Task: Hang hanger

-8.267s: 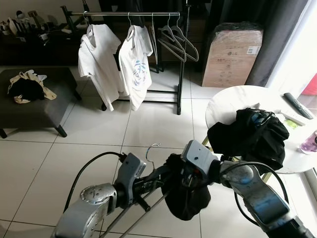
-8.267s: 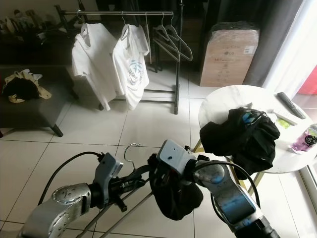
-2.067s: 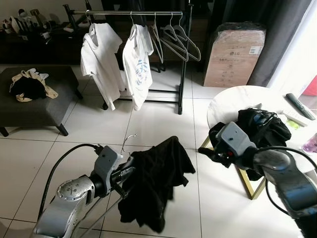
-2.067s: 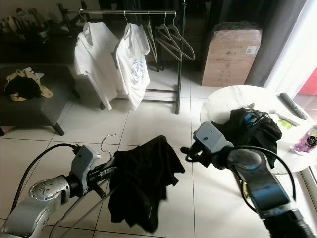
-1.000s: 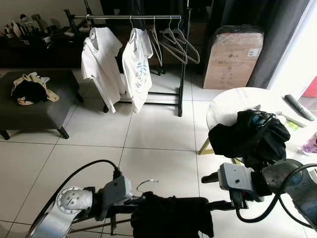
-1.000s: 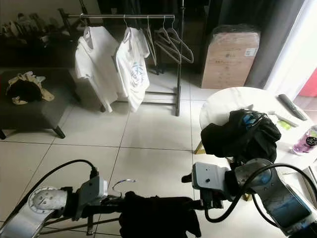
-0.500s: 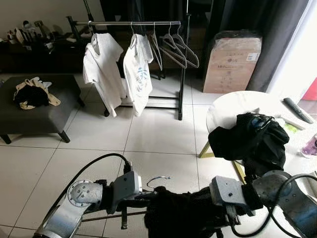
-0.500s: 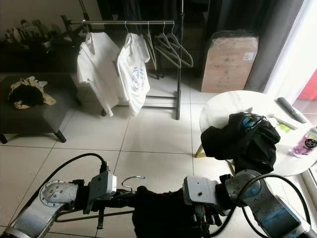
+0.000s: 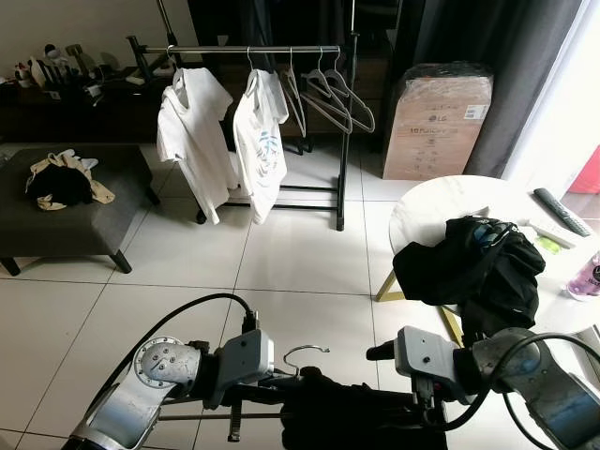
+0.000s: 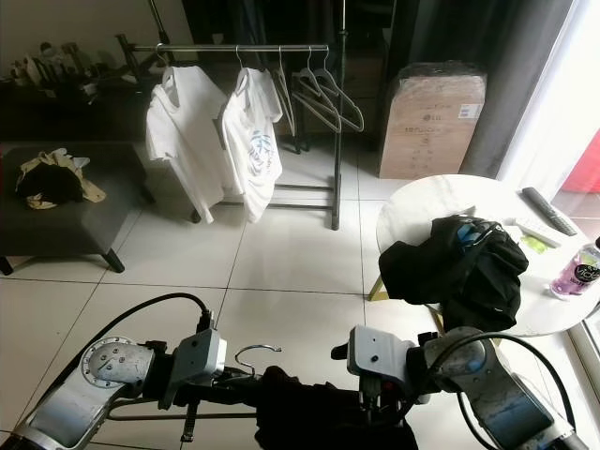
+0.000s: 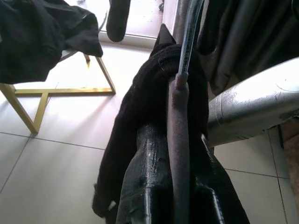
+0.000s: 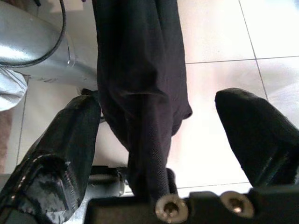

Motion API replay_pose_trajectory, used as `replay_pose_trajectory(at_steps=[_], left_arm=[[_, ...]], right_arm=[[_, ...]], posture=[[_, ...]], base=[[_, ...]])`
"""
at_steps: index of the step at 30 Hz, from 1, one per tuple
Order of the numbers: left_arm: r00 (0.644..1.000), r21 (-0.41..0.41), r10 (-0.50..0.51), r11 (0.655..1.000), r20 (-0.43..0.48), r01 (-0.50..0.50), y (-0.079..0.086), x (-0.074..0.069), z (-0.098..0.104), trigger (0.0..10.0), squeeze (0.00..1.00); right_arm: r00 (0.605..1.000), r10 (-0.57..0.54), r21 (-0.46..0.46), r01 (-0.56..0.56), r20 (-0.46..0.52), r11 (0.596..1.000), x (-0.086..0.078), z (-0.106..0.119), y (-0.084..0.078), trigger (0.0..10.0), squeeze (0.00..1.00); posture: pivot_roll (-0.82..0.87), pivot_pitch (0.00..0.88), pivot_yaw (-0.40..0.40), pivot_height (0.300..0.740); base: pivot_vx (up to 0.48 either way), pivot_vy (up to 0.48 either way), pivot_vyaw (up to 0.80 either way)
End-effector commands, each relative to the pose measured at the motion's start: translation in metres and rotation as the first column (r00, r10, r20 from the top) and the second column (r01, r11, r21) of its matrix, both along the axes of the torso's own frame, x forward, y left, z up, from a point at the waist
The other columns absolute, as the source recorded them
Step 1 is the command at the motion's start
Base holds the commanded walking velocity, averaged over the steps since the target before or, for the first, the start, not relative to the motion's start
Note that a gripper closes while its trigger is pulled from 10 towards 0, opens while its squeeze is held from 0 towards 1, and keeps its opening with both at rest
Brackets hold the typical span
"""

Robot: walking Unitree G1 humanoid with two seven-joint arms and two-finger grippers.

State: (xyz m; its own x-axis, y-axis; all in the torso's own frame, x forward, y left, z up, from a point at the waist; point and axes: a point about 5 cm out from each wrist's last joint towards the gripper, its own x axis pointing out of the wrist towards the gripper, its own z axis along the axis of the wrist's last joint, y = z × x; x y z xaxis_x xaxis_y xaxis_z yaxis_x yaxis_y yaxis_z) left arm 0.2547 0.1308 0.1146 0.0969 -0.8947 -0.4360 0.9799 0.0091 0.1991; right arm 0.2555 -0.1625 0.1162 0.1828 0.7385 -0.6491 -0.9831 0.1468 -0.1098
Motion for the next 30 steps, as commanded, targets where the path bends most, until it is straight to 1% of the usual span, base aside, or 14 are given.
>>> replay_pose_trajectory(at_steps=[1,3,6,13,14,15,16,20,24,27,30], left_arm=[[0.999,-0.014,-0.011,1.000,0.044,0.011,-0.002,0.004,0.008,10.0,0.00],[0.999,-0.014,-0.011,1.000,0.046,0.012,-0.002,0.004,0.008,10.0,0.00],[0.998,-0.018,-0.012,1.000,0.054,0.013,-0.004,0.005,0.010,10.0,0.00],[0.998,-0.020,-0.021,1.000,0.065,0.022,-0.006,0.006,0.012,10.0,0.00],[0.997,-0.021,-0.022,1.000,0.067,0.023,-0.006,0.006,0.013,10.0,0.00],[0.997,-0.021,-0.022,0.999,0.068,0.024,-0.007,0.006,0.013,10.0,0.00],[0.997,-0.021,-0.024,0.999,0.070,0.025,-0.007,0.007,0.013,10.0,0.00],[0.997,-0.021,-0.026,0.999,0.073,0.028,-0.007,0.007,0.013,10.0,0.00],[0.997,-0.022,-0.027,0.999,0.078,0.029,-0.008,0.007,0.014,10.0,0.00],[0.996,-0.019,-0.029,0.999,0.081,0.031,-0.008,0.007,0.014,10.0,0.00],[0.996,-0.019,-0.029,0.999,0.081,0.030,-0.009,0.007,0.014,10.0,0.00]], right_arm=[[0.999,0.004,0.006,-0.004,-0.040,1.000,-0.003,-0.006,0.002,10.0,0.00],[0.999,0.000,0.012,0.000,-0.050,1.000,-0.004,-0.007,0.002,10.0,0.00],[0.997,-0.044,0.027,0.046,-0.064,0.999,0.000,-0.016,0.002,10.0,0.00],[0.994,-0.055,0.105,0.065,-0.096,0.992,0.002,-0.017,0.007,10.0,0.00],[0.993,-0.055,0.115,0.067,-0.103,0.991,0.003,-0.018,0.007,0.9,0.00],[0.993,-0.056,0.117,0.068,-0.105,0.991,0.003,-0.018,0.008,0.9,0.00],[0.992,-0.050,0.125,0.064,-0.112,0.990,0.003,-0.019,0.008,0.0,0.00],[0.990,-0.054,0.145,0.073,-0.130,0.987,0.003,-0.021,0.009,0.0,0.00],[0.988,-0.065,0.136,0.084,-0.142,0.987,0.003,-0.026,0.008,0.0,0.00],[0.980,-0.123,0.157,0.147,-0.155,0.977,0.008,-0.032,0.007,0.0,0.00],[0.978,-0.135,0.158,0.160,-0.160,0.974,0.010,-0.035,0.006,0.0,0.00]], posture=[[-0.07,0.132,0.026,0.740],[-0.07,0.132,0.026,0.740],[-0.06,0.137,0.027,0.740],[-0.06,0.139,0.028,0.740],[-0.06,0.140,0.028,0.740],[-0.06,0.140,0.028,0.740],[-0.06,0.140,0.028,0.740],[-0.06,0.141,0.027,0.740],[-0.05,0.142,0.026,0.740],[-0.05,0.143,0.025,0.740],[-0.05,0.144,0.025,0.740]], base=[[0.000,0.000,0.00],[0.000,0.000,0.00],[0.000,0.000,0.00],[0.000,0.000,0.00],[0.000,0.000,0.00],[0.000,0.000,0.00],[0.000,0.000,0.00],[0.000,0.000,0.00],[0.000,0.000,0.00],[0.000,0.000,0.00],[0.000,0.000,0.00]])
